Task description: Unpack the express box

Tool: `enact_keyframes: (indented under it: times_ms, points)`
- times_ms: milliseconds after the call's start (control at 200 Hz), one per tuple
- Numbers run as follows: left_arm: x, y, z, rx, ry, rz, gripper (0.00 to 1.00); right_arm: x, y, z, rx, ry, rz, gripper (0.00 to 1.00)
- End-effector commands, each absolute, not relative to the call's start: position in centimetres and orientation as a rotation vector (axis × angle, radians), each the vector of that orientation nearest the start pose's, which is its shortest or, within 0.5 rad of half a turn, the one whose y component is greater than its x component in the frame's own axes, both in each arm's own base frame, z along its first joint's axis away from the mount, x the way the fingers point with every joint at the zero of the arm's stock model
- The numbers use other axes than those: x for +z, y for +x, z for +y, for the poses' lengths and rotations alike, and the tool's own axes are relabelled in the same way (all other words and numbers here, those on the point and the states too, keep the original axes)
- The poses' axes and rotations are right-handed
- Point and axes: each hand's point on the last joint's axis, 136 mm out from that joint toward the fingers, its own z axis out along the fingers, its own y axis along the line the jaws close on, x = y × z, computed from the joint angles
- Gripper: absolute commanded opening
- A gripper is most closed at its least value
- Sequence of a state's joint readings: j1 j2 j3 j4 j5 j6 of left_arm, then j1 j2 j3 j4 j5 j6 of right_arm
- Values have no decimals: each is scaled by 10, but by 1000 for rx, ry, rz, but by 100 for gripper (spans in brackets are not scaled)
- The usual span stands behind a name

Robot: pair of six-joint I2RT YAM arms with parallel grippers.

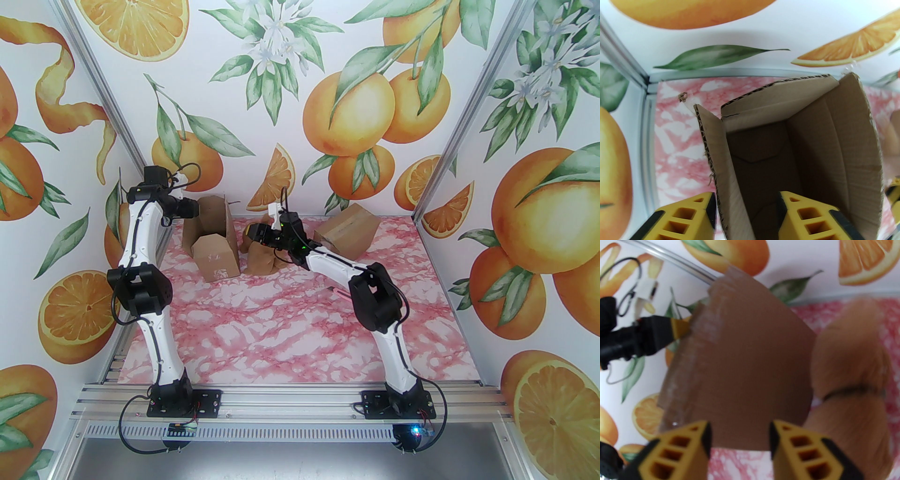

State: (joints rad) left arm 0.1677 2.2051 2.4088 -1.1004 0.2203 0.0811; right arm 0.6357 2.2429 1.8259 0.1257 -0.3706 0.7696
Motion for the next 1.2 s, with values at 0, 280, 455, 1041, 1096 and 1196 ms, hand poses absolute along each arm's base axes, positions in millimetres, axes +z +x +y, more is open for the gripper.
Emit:
enact_keyframes:
  times_ms: [0, 280, 455, 1041, 1096, 1196]
  points:
    - [323, 545, 45, -122, 41, 2264, 62, 255, 500, 420, 1093, -184, 2005, 81]
    - [385, 526, -42, -137, 238, 2101, 72, 301, 477, 312, 819, -30, 1985, 100]
    - [382, 518, -131, -257, 408, 2073, 74, 303, 459, 212, 675, 213, 2010, 100]
    - [249, 551, -380, -842, 670, 2033, 82, 190, 477, 47, 431, 705, 2183, 100]
    - [241, 555, -386, -885, 664, 2025, 83, 183, 487, 47, 437, 697, 2175, 100]
    - [235, 557, -399, -978, 666, 1992, 83, 173, 504, 51, 491, 670, 2148, 100]
